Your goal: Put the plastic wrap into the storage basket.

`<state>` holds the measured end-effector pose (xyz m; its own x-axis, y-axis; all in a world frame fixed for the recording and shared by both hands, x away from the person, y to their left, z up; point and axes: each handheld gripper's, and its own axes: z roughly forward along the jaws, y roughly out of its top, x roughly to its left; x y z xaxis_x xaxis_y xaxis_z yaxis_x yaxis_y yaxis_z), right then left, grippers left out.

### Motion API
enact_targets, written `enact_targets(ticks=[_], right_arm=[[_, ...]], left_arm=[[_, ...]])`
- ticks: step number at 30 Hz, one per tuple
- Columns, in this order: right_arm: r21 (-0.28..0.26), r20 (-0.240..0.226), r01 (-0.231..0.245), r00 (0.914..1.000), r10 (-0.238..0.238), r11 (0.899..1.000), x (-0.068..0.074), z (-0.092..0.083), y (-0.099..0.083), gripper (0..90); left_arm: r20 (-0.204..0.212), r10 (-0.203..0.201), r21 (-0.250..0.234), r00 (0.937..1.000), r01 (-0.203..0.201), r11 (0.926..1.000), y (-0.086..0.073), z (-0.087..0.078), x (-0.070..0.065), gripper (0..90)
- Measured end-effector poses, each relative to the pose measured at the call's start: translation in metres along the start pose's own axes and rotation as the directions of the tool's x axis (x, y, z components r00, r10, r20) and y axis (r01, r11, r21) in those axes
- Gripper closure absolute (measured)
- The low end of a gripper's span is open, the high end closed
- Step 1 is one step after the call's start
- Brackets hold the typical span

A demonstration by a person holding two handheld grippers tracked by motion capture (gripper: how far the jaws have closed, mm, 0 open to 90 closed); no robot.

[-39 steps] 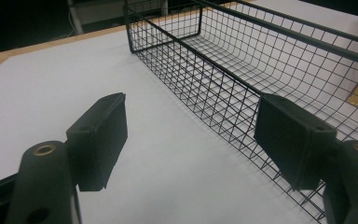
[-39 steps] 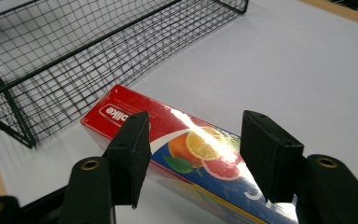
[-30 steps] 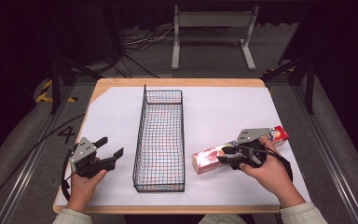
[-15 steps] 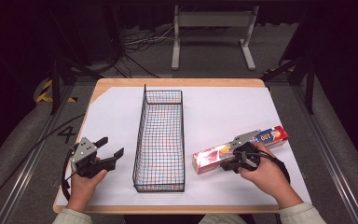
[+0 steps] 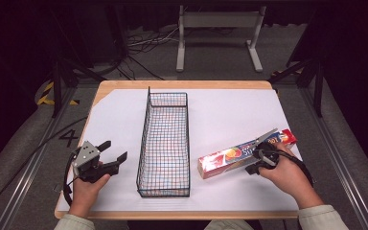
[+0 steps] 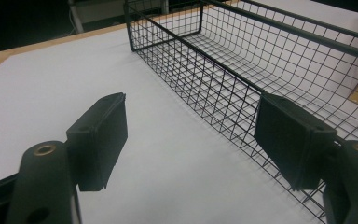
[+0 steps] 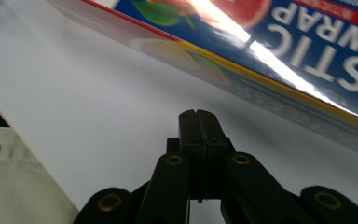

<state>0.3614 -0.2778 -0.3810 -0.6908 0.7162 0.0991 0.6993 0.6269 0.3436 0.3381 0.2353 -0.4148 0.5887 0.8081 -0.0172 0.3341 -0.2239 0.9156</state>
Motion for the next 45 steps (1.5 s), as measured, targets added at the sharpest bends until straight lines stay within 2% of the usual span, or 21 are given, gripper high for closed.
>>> enact_targets(ticks=[4,6,9,12,14,16,18,19,20,21,23,24,26,30,34,39,42,45], right_arm=[[0.051,0.042,-0.050,0.9980,0.048,0.997,-0.012,-0.001,-0.003,90.0],[0.079,0.076,-0.085,0.9940,0.079,0.993,-0.021,-0.001,-0.006,90.0],[0.076,0.105,-0.122,0.9880,0.113,0.990,-0.030,-0.003,-0.008,90.0],[0.072,0.132,-0.129,0.9841,0.119,0.989,-0.038,-0.003,-0.009,90.0],[0.087,0.184,-0.139,0.9754,0.121,0.987,-0.044,-0.003,-0.010,90.0],[0.096,0.216,-0.156,0.9673,0.132,0.983,-0.052,-0.002,-0.011,90.0],[0.091,0.238,-0.185,0.9582,0.159,0.979,-0.058,-0.002,-0.013,90.0],[0.091,0.238,-0.185,0.9582,0.159,0.979,-0.058,-0.002,-0.013,90.0],[0.090,0.251,-0.195,0.9535,0.167,0.977,-0.062,-0.002,-0.014,90.0],[0.081,0.267,-0.210,0.9465,0.181,0.974,-0.066,-0.002,-0.015,90.0],[0.052,0.275,-0.215,0.9417,0.193,0.975,-0.072,-0.003,-0.015,90.0],[0.046,0.281,-0.232,0.9363,0.211,0.972,-0.075,-0.004,-0.015,90.0],[0.058,0.296,-0.238,0.9316,0.211,0.969,-0.080,-0.003,-0.015,90.0],[0.043,0.308,-0.239,0.9270,0.214,0.970,-0.084,-0.002,-0.014,90.0],[-0.005,0.335,-0.221,0.9185,0.209,0.975,-0.087,-0.002,-0.007,90.0],[-0.038,0.364,-0.164,0.9164,0.166,0.986,-0.091,0.002,0.005,90.0],[-0.062,0.369,-0.147,0.9154,0.159,0.987,-0.092,0.006,0.015,90.0],[-0.078,0.367,-0.130,0.9183,0.150,0.988,-0.091,0.009,0.024,90.0]], left_arm=[[0.000,0.002,0.001,1.0000,-0.002,1.0000,0.000,0.000,-0.001,25.9],[-0.003,0.005,0.001,1.0000,-0.005,1.0000,0.000,-0.001,0.000,26.0],[-0.002,0.002,0.002,1.0000,-0.002,1.0000,0.000,0.000,0.000,26.0],[-0.001,0.006,0.003,1.0000,-0.006,1.0000,0.000,0.000,-0.001,26.0],[-0.001,0.005,0.005,1.0000,-0.004,1.0000,0.000,0.000,-0.001,26.0],[-0.003,0.005,0.003,1.0000,-0.005,1.0000,0.000,-0.001,0.000,26.0],[-0.002,0.002,0.000,1.0000,-0.002,1.0000,0.000,0.000,0.000,26.0],[-0.002,0.002,0.001,1.0000,-0.002,1.0000,0.000,-0.001,0.000,26.0],[-0.002,0.003,0.001,1.0000,-0.003,1.0000,0.000,-0.001,0.000,26.0],[-0.003,0.002,0.003,1.0000,-0.002,1.0000,-0.001,-0.001,0.000,26.0],[-0.003,0.002,0.003,1.0000,-0.002,1.0000,-0.001,0.000,0.000,26.0],[-0.003,0.001,0.003,1.0000,-0.001,1.0000,0.000,0.000,0.000,26.0],[-0.003,0.002,0.003,1.0000,-0.002,1.0000,-0.001,-0.001,0.000,26.0],[-0.004,0.000,0.003,1.0000,0.000,1.0000,-0.001,0.000,0.000,26.0],[-0.003,0.006,0.006,1.0000,-0.006,1.0000,-0.001,0.000,0.000,26.0],[-0.004,0.008,0.006,1.0000,-0.008,1.0000,-0.001,0.000,0.000,26.0],[-0.003,0.009,0.008,1.0000,-0.008,0.9999,-0.001,0.001,-0.001,26.0],[-0.004,0.010,0.007,0.9999,-0.010,0.9999,-0.001,0.001,0.000,26.0]])
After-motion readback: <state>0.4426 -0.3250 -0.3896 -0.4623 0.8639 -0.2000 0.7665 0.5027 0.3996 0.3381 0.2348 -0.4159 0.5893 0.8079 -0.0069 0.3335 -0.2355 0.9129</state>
